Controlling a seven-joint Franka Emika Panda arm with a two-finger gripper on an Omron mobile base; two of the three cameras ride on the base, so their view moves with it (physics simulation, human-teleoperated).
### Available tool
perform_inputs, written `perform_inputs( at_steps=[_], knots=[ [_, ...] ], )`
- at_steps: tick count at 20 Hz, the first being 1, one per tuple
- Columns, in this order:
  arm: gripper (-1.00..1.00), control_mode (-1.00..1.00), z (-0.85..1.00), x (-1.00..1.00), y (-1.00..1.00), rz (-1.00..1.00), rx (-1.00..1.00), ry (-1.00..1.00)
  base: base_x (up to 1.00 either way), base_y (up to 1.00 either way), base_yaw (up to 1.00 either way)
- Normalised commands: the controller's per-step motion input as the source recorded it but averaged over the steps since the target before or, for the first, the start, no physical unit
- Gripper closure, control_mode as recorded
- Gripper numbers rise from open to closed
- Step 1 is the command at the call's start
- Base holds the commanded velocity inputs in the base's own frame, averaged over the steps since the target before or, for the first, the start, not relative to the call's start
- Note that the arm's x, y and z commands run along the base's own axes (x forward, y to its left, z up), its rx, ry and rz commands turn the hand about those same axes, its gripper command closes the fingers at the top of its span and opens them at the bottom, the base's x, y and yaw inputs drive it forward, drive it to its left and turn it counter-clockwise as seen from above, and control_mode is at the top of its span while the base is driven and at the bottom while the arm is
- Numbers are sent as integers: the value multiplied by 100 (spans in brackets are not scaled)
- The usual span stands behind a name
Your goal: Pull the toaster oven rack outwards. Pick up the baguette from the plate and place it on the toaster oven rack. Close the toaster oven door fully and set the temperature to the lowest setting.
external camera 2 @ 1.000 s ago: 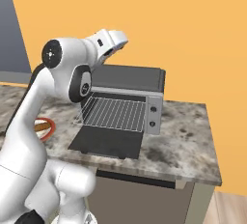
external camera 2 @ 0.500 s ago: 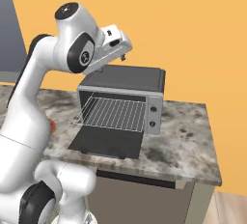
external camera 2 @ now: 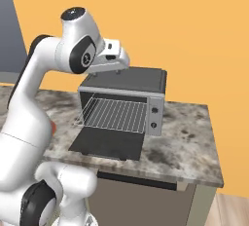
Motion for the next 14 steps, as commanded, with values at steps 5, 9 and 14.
perform_inputs(
  at_steps=[5, 9, 14],
  knots=[
    [-100, -100, -29, 0, 63, 0, 18, 0, 0, 0, 0],
    [-100, -100, -28, -1, 91, 0, 7, 10, 0, 0, 0],
    [-100, -100, -33, -14, 97, 0, 2, 15, 0, 0, 0]
  ],
)
